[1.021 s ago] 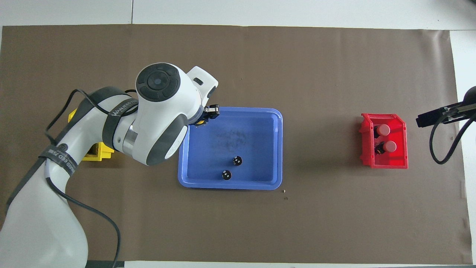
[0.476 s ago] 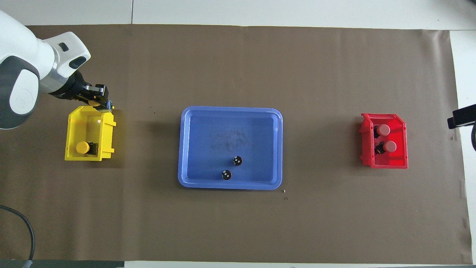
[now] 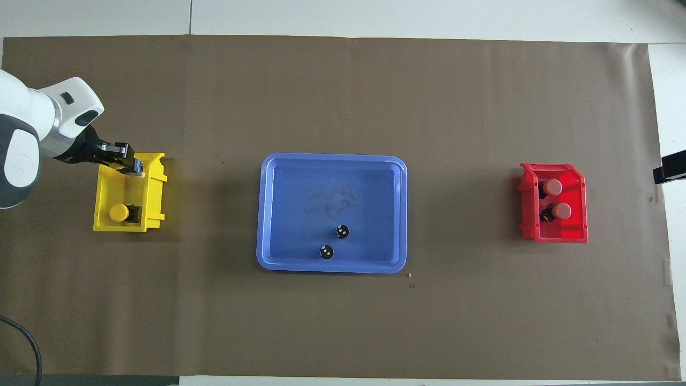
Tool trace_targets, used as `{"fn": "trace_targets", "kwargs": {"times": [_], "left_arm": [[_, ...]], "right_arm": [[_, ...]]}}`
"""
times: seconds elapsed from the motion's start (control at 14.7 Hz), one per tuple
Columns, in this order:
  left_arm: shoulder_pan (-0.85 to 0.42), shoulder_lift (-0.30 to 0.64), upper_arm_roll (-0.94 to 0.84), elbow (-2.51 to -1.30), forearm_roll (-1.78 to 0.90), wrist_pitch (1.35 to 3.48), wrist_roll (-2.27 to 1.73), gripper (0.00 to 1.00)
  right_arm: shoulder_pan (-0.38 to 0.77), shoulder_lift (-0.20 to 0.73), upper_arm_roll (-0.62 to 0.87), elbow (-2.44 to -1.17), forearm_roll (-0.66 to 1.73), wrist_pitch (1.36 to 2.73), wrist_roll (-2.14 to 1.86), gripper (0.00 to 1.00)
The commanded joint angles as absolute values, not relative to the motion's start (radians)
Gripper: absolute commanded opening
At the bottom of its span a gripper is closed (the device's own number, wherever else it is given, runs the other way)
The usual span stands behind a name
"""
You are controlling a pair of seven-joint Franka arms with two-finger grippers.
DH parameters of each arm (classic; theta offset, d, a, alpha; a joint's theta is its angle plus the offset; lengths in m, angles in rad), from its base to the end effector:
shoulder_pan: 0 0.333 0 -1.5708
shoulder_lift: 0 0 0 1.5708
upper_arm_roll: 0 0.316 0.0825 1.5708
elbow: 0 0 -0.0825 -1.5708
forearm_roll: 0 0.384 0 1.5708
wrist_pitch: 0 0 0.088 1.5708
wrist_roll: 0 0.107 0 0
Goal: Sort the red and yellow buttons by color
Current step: 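Open the left gripper over the yellow bin and hold above it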
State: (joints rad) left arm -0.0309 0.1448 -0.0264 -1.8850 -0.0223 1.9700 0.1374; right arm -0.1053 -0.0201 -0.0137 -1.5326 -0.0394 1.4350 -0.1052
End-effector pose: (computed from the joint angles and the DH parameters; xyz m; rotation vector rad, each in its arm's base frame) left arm 0.5885 -0.0347 0.4256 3.1004 -0.2880 -0.0915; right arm 0.5298 -0.0681 0.6419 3.1089 -0.0274 -0.1266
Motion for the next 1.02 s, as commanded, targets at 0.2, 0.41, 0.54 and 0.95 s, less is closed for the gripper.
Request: {"fn": "trace_targets", "kwargs": {"times": [0.2,0.41,0.54,0.95], "left_arm": [[0.002,0.109,-0.035,-2.045,-0.018,2.17,0.173,0.02],[0.021,0.142,-0.035,-2.071,-0.018,2.235,0.176,0.02],[0.021,0.159,-0.035,-2.071,-0.018,2.262,0.178,0.01],[0.017,0.164,-0.037,-2.074,-0.018,2.279,0.176,0.47]], "right_arm": [[-0.097,-0.014,-0.018,-1.516,-0.051,1.417,-0.091,1.0],[-0.091,-0.015,-0.017,-1.522,-0.051,1.42,-0.092,1.0],[-0.092,-0.017,-0.017,-1.525,-0.051,1.416,-0.094,1.0],[-0.089,-0.023,-0.012,-1.537,-0.038,1.417,-0.094,1.0]]}}
